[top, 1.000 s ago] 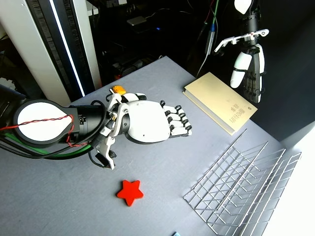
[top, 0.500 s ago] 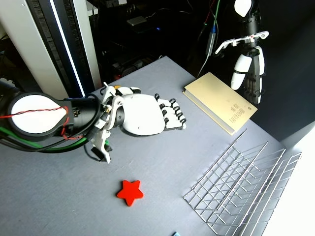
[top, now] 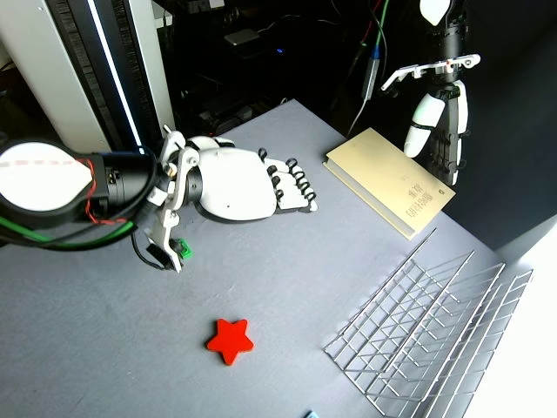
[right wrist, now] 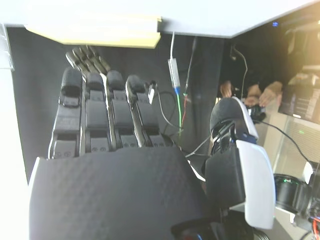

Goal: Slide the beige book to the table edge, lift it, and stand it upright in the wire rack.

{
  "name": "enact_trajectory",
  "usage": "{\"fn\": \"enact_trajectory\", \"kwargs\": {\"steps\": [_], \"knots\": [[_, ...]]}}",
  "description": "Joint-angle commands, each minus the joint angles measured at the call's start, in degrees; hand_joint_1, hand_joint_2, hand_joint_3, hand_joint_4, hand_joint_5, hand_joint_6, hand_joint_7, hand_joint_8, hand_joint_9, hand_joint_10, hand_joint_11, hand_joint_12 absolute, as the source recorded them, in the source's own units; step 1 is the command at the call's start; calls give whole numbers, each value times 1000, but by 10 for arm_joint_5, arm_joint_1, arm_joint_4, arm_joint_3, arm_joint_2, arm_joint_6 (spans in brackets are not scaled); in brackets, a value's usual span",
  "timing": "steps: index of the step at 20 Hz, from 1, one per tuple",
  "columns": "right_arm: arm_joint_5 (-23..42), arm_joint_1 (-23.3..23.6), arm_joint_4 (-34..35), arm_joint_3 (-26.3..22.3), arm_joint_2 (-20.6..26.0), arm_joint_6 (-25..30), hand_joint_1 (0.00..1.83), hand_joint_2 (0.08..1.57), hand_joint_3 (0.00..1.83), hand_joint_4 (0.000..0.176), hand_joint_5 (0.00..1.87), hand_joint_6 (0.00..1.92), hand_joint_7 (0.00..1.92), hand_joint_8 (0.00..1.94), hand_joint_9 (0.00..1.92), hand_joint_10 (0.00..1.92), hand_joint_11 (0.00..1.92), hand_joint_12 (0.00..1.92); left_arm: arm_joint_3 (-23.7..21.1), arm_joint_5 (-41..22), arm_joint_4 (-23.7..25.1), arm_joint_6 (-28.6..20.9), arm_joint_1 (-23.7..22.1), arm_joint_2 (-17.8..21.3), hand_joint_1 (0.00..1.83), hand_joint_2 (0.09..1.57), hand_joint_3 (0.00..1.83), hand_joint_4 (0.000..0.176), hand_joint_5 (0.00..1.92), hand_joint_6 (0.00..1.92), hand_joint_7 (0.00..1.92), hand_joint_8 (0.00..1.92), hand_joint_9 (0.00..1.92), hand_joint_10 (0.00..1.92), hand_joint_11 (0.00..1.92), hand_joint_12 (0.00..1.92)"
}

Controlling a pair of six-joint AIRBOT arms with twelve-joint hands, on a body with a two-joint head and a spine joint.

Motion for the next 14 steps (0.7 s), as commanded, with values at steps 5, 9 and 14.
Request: {"fn": "enact_trajectory", "kwargs": {"steps": [5,9,14], "knots": [[-12,18,29,-14,13,3,0,1175,0,0,117,1,96,2,77,1,0,352,44,30,11,-3,-38,-24,854,1158,0,0,0,0,0,0,0,0,27,14],[-10,14,29,-11,10,2,0,1186,3,0,116,5,98,5,79,4,0,361,97,-2,-58,91,-50,-47,848,1153,0,0,0,0,0,0,0,0,4,6],[-8,11,29,6,-6,2,0,1177,0,0,131,1,116,1,96,2,0,370,41,28,-21,8,-37,-38,874,1143,0,0,0,0,0,0,0,0,50,34]]}}
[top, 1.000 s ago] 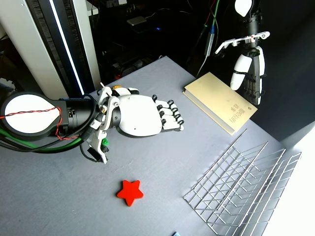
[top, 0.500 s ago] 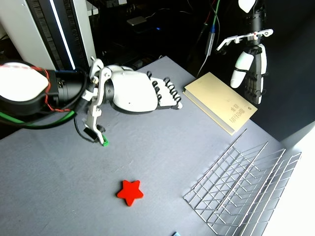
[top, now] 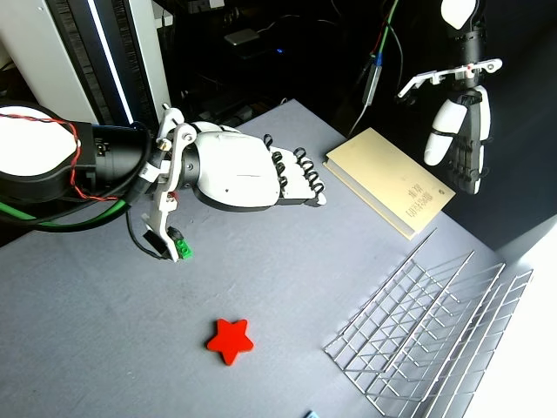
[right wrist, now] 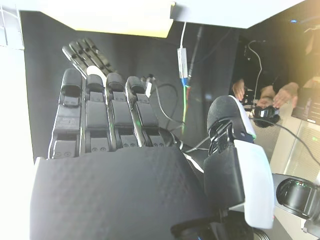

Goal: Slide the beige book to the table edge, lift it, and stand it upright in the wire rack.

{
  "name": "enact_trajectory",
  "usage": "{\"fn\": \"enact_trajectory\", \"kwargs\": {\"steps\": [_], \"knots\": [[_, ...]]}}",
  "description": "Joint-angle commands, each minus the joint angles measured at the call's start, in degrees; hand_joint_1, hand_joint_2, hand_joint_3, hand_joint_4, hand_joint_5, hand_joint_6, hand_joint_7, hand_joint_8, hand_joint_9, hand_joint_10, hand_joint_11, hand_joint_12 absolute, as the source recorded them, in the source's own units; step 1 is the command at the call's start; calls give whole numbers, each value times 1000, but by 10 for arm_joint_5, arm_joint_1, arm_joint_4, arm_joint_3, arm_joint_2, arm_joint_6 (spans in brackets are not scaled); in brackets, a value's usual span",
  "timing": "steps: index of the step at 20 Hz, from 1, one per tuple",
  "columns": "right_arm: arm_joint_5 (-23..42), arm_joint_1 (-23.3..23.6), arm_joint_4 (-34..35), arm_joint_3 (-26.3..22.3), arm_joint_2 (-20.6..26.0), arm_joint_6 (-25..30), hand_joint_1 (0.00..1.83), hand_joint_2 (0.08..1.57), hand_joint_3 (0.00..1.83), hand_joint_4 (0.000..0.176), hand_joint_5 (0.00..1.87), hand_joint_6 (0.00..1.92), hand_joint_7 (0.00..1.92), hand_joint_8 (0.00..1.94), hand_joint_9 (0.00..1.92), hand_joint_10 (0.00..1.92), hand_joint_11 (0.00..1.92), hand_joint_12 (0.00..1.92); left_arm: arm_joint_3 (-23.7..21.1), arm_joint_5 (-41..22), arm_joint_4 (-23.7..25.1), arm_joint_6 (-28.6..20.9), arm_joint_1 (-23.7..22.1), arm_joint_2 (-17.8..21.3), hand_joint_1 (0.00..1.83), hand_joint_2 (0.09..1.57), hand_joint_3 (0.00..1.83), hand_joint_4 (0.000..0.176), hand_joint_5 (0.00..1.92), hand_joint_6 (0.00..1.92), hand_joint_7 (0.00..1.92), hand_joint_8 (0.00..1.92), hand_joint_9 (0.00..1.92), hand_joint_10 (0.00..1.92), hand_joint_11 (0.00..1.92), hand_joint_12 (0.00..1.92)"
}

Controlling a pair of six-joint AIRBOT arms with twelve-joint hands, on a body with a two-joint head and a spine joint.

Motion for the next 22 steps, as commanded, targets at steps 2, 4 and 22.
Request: {"fn": "enact_trajectory", "kwargs": {"steps": [2,4,22], "knots": [[32,3,25,0,0,3,0,1172,0,0,119,0,111,0,95,0,0,391,4,75,-22,-5,13,2,896,1140,0,0,0,0,0,0,0,0,38,19],[32,2,25,0,0,3,0,1177,1,0,132,3,116,1,97,0,0,397,16,89,-29,-5,21,1,880,1138,0,0,0,0,0,0,0,0,33,21],[56,14,25,-13,10,-3,0,1177,0,0,132,3,115,5,98,4,0,383,74,166,-127,-16,139,-24,867,1119,0,0,0,0,0,0,11,2,0,286]]}}
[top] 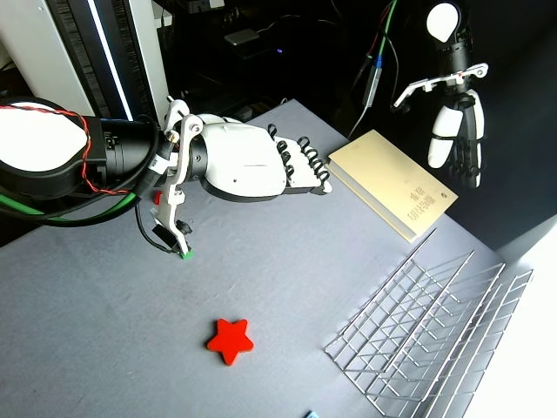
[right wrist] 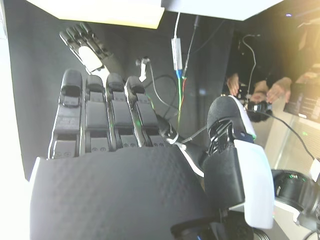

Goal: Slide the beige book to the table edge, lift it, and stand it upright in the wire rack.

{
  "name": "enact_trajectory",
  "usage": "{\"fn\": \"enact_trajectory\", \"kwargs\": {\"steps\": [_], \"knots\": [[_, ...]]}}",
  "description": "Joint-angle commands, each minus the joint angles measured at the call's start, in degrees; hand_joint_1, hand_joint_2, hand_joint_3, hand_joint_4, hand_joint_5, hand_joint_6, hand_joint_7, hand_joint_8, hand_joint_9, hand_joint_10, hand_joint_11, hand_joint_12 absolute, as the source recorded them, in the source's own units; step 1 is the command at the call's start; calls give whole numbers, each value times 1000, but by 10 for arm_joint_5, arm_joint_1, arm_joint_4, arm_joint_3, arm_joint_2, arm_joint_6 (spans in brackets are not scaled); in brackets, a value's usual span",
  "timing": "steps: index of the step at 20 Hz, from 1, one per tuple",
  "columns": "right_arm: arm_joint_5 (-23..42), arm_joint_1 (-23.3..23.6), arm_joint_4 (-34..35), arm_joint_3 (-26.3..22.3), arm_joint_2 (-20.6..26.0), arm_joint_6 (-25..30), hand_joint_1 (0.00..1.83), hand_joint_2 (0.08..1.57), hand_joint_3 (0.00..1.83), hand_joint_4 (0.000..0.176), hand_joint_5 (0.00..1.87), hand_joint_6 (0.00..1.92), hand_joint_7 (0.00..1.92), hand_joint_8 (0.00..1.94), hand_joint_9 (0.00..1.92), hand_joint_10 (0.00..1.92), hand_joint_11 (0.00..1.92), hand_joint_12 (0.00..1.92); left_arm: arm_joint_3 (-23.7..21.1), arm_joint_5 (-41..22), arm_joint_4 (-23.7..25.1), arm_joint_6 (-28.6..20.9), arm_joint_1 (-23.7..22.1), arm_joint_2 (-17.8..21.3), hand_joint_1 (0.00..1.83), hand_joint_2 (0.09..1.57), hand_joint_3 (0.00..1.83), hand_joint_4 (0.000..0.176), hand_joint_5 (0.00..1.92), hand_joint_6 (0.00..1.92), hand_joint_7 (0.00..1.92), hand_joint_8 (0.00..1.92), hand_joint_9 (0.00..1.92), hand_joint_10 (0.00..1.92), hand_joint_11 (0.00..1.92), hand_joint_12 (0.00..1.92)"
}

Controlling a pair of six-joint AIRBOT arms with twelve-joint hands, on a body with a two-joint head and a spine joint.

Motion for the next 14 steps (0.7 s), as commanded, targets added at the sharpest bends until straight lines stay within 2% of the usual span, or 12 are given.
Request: {"fn": "enact_trajectory", "kwargs": {"steps": [1,2,5,6,8,10,14], "knots": [[32,3,26,0,1,-1,0,1175,0,0,120,0,103,0,87,0,0,386,7,45,-17,-4,4,-1,863,1131,2,0,0,0,0,0,1,0,0,209],[32,3,26,0,1,-1,0,1177,0,0,121,1,105,1,89,1,0,399,8,46,-22,-4,8,-2,872,1131,1,0,0,0,0,0,0,0,0,164],[32,2,26,0,1,-1,0,1181,1,0,119,1,108,1,95,2,0,399,13,49,-53,-4,29,-12,889,1127,0,0,0,0,0,0,0,0,0,218],[32,1,26,0,1,-2,0,1180,0,0,117,0,109,1,97,2,0,412,14,51,-69,-4,39,-14,894,1129,0,0,0,0,0,0,0,0,0,148],[32,0,26,0,1,-2,0,1182,1,0,132,3,126,3,110,3,0,415,19,52,-80,-4,48,-19,892,1116,0,0,0,0,0,0,8,1,0,230],[32,-1,26,0,1,-4,0,1183,1,0,122,1,111,1,103,2,0,384,26,52,-100,-4,57,-27,929,1111,0,0,0,0,0,0,0,0,0,144],[32,-1,26,0,0,-4,0,1189,3,0,136,4,115,1,99,1,0,368,35,58,-126,-4,68,-40,861,1146,6,0,0,0,0,0,0,0,0,22]]}}
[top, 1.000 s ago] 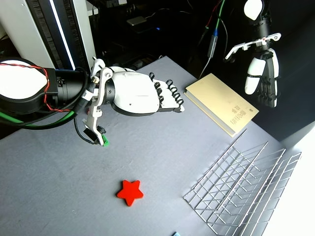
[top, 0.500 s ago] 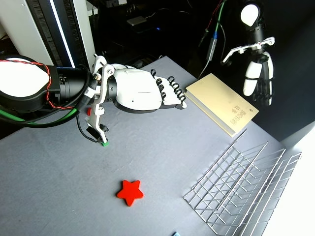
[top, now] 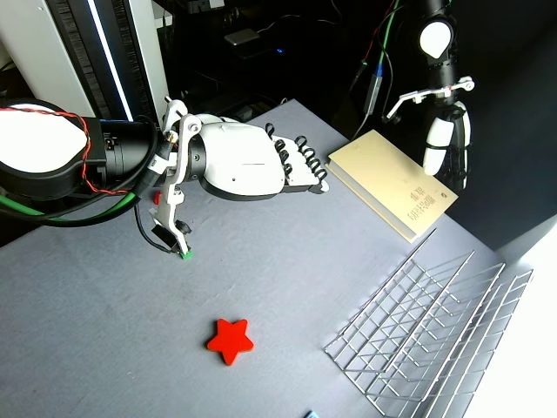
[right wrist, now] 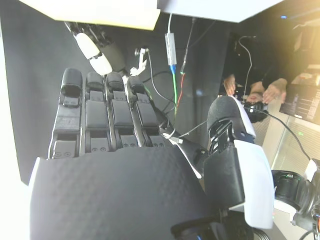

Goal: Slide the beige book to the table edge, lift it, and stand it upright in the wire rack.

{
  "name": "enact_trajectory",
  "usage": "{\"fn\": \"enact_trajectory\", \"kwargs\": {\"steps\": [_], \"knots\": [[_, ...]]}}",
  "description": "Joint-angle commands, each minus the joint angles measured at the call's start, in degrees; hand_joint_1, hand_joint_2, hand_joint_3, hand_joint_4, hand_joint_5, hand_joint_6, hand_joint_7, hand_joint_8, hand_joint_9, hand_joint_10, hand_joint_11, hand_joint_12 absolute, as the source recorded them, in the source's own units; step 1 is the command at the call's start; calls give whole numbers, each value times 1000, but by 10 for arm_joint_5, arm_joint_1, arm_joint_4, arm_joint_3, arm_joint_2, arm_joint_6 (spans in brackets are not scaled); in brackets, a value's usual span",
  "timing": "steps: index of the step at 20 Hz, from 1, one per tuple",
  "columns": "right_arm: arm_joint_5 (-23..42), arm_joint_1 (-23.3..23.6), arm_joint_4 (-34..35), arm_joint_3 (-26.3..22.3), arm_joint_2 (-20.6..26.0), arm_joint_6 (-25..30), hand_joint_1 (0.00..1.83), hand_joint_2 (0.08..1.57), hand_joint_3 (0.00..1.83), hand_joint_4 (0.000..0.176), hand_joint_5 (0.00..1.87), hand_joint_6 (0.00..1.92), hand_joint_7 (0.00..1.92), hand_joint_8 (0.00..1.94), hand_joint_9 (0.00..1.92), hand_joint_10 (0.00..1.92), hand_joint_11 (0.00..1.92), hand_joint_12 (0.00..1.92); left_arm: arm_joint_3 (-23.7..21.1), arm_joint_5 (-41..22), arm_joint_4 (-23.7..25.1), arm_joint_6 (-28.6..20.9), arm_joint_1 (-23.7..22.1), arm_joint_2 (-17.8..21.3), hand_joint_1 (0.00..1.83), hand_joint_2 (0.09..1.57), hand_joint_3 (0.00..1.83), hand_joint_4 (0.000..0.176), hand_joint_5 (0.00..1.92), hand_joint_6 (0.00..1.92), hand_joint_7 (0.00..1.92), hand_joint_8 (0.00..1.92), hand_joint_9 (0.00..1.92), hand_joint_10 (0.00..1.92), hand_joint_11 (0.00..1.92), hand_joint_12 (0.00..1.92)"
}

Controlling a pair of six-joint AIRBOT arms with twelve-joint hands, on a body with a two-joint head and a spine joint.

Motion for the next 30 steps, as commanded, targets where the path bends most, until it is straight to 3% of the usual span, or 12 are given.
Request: {"fn": "enact_trajectory", "kwargs": {"steps": [1,7,8,12,13,16,21,23,24,25,27,30], "knots": [[31,2,28,0,1,0,0,1187,2,0,147,8,122,4,106,4,0,368,9,45,-8,-4,1,3,863,1136,0,0,0,0,0,0,0,0,8,21],[30,2,28,0,0,-1,0,1183,0,0,123,4,110,4,93,4,0,377,19,49,-21,-4,2,-17,916,1118,7,0,0,0,0,0,0,0,0,42],[30,2,28,0,0,-1,0,1179,0,0,142,7,123,5,105,5,0,397,20,51,-22,-4,2,-19,914,1109,1,0,0,0,0,1,13,9,0,192],[30,2,28,0,0,-1,0,1176,0,0,119,6,110,5,96,4,0,359,29,54,-22,-4,3,-30,897,1149,3,0,0,0,0,0,2,0,0,120],[30,2,28,0,0,-1,0,1181,2,0,124,7,112,5,98,4,0,363,33,54,-22,-4,3,-33,882,1140,1,0,14,0,43,3,60,3,0,322],[30,2,28,1,-1,-1,0,1181,0,0,144,3,127,2,109,2,0,386,42,55,-22,-4,3,-41,960,1171,7,0,45,6,113,11,144,17,0,578],[29,1,28,2,-2,-1,0,1167,0,0,146,3,138,3,122,4,0,437,48,56,-22,-4,5,-47,968,1323,21,0,369,49,496,46,501,75,0,1193],[29,1,28,2,-3,-1,0,1166,0,0,121,1,112,1,101,1,0,350,46,56,-22,-4,5,-50,1005,1294,1,0,627,50,797,64,752,223,221,1297],[28,1,28,3,-3,-1,0,1161,0,0,98,1,90,1,79,1,0,300,45,56,-22,-4,4,-51,1171,1256,0,0,647,1037,891,1030,906,541,424,1437],[28,1,28,3,-4,-2,0,1161,0,0,108,3,99,4,88,4,0,323,44,57,-22,-4,4,-52,1216,1206,0,0,741,1111,914,1250,895,937,550,1508],[28,1,28,4,-4,-2,0,1158,0,0,105,1,93,1,84,1,0,310,45,58,-22,-4,3,-53,1326,1186,5,0,769,1149,863,1189,818,1413,596,1558],[28,1,28,5,-5,-2,0,1158,0,0,106,0,102,1,88,0,0,349,49,59,-22,-4,3,-54,1352,1188,0,0,778,1150,857,1172,784,1506,557,1602]]}}
